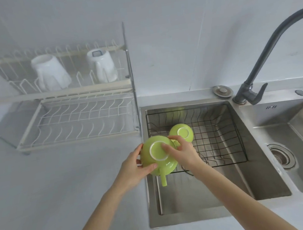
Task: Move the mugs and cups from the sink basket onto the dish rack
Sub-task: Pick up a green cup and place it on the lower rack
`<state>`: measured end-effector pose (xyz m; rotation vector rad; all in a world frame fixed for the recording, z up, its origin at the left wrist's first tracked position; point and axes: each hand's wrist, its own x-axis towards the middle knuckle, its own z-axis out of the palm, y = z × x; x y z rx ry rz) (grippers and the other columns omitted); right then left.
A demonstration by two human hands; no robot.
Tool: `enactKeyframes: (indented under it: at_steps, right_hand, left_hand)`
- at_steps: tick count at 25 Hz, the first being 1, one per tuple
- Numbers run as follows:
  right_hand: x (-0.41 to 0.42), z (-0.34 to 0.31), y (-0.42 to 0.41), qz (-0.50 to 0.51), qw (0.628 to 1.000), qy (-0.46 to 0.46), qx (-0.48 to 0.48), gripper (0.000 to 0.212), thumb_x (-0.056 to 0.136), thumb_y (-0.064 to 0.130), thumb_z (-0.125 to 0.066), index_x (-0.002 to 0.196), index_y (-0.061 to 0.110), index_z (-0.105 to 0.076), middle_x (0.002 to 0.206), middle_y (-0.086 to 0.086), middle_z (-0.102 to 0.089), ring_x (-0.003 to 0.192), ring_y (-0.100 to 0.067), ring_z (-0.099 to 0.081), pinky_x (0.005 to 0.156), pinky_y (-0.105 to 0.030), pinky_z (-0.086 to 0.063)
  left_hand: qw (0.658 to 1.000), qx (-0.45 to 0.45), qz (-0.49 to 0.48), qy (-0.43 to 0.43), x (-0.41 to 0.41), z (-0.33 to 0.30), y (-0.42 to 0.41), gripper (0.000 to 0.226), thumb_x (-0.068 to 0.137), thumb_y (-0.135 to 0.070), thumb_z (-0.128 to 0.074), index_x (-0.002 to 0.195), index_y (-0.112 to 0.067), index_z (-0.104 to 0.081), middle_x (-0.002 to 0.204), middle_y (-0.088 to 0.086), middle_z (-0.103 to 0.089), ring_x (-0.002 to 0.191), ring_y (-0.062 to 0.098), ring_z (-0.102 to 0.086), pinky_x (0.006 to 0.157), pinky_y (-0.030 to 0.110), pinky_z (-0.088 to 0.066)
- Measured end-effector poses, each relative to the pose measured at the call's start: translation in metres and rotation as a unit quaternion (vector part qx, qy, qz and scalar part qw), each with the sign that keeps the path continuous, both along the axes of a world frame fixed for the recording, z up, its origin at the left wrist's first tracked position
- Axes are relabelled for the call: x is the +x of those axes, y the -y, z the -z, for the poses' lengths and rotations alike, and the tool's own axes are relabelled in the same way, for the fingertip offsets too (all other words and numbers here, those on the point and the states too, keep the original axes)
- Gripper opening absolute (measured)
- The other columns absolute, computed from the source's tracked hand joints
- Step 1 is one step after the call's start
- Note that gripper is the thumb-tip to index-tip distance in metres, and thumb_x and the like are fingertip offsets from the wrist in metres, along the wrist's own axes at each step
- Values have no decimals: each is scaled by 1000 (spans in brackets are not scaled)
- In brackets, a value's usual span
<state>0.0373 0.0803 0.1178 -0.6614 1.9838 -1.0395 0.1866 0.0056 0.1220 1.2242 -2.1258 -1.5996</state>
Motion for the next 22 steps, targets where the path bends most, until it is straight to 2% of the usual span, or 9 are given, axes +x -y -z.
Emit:
enactKeyframes:
  at_steps: [5, 7, 9, 11, 15, 19, 22]
  right_hand:
    - [48, -4, 39, 10, 1000, -2, -21, 46, 80, 45, -62, 122, 32, -51, 124, -19, -52, 115, -33, -52, 98, -41, -48]
    - [63, -8, 55, 13, 1000, -4, -27, 46, 81, 43, -61, 124, 31, -50, 123, -18, -53, 115, -30, -52, 96, -40, -48]
    - [75, -14, 70, 10, 999, -10, -29, 47, 84, 40, -58, 128, 28, -47, 127, -17, -49, 106, -24, -52, 88, -30, -46]
    - [84, -20, 85, 1, 999, -23, -31, 48, 87, 39, -56, 132, 27, -44, 129, -16, -43, 99, -20, -47, 84, -26, -40]
    - [91, -33, 117, -2, 999, -35, -25, 50, 90, 38, -51, 138, 27, -38, 131, -15, -35, 103, -18, -39, 90, -24, -34]
    - [89, -38, 148, -6, 998, -56, -5, 52, 92, 37, -48, 141, 27, -33, 134, -15, -31, 121, -28, -42, 98, -29, -36]
    - [82, -38, 172, -13, 998, -65, 13, 53, 92, 35, -46, 142, 26, -30, 136, -15, -30, 119, -30, -46, 103, -34, -37]
  left_hand:
    - [1000, -25, -11, 2, 46, -5, 35, 78, 76, -17, -71, 141, -21, -28, 124, -4, -44, 102, 21, -56, 91, 33, -49]
    - [999, -29, -20, -2, 59, -7, 51, 78, 76, -18, -71, 141, -21, -28, 129, 0, -46, 105, 23, -57, 90, 32, -49]
    - [999, -43, -24, 1, 68, -10, 67, 76, 76, -22, -72, 140, -21, -31, 132, 3, -48, 105, 25, -58, 88, 30, -48]
    - [998, -53, -33, 4, 74, -14, 84, 75, 76, -24, -72, 139, -22, -32, 133, 4, -48, 107, 27, -57, 90, 32, -47]
    - [996, -82, -32, -1, 73, -24, 116, 72, 77, -22, -71, 138, -17, -34, 134, 8, -43, 112, 26, -52, 95, 35, -46]
    - [995, -95, -24, 18, 64, -25, 148, 73, 77, -24, -70, 139, -16, -32, 138, 9, -41, 117, 28, -50, 96, 32, -41]
    - [995, -94, -31, 19, 54, -24, 169, 70, 79, -25, -69, 139, -16, -33, 137, 9, -44, 118, 28, -50, 94, 31, -39]
